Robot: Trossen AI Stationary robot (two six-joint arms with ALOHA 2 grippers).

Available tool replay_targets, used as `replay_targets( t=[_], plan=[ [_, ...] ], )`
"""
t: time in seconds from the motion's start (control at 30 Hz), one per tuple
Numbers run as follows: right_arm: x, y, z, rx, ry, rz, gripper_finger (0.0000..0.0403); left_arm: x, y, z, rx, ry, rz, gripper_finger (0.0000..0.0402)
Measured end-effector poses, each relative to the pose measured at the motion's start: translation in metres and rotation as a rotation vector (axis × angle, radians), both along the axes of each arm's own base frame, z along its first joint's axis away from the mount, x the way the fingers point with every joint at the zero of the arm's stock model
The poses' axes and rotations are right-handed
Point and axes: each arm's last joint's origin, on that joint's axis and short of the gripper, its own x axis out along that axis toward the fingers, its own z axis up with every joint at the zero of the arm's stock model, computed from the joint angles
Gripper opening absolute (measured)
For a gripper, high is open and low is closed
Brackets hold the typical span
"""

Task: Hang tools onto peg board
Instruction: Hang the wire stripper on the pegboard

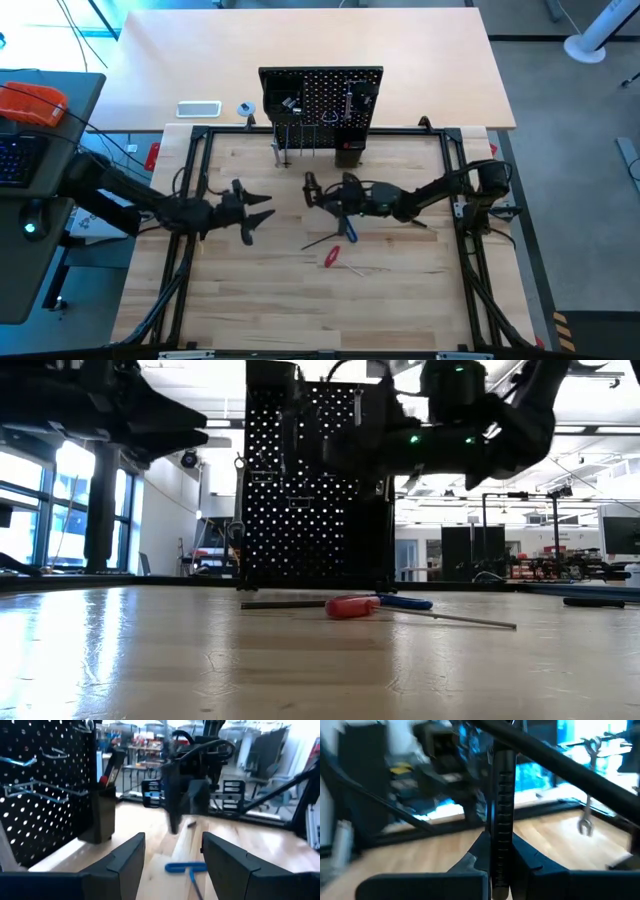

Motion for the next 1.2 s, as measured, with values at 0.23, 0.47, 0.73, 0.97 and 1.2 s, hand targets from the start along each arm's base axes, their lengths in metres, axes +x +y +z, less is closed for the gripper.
replay_targets(
  t=[0.23, 0.47, 0.73, 0.97, 1.2],
  plan=[
    [0.000, 0.002, 0.002, 0.006, -0.017, 0.058, 0.0021, 0.022, 0.021, 0.007, 0.005, 0.016, -0.057, 0.0188],
    [0.001, 0.003, 0.005, 0.001, -0.030, 0.063, 0.0021, 0.058, 0.029, 0.012, 0.023, 0.048, -0.103, 0.0188],
    [0.002, 0.003, 0.003, -0.001, -0.009, 0.076, 0.0021, 0.079, 0.035, 0.007, -0.003, -0.069, -0.156, 0.0188],
    [0.002, 0.004, 0.003, -0.019, -0.006, 0.083, 0.0022, 0.099, 0.041, 0.005, -0.071, -0.072, -0.249, 0.0188],
    [0.004, 0.006, 0.002, -0.036, 0.012, 0.079, 0.0022, 0.107, 0.041, 0.005, -0.058, -0.069, -0.254, 0.0126]
  ],
)
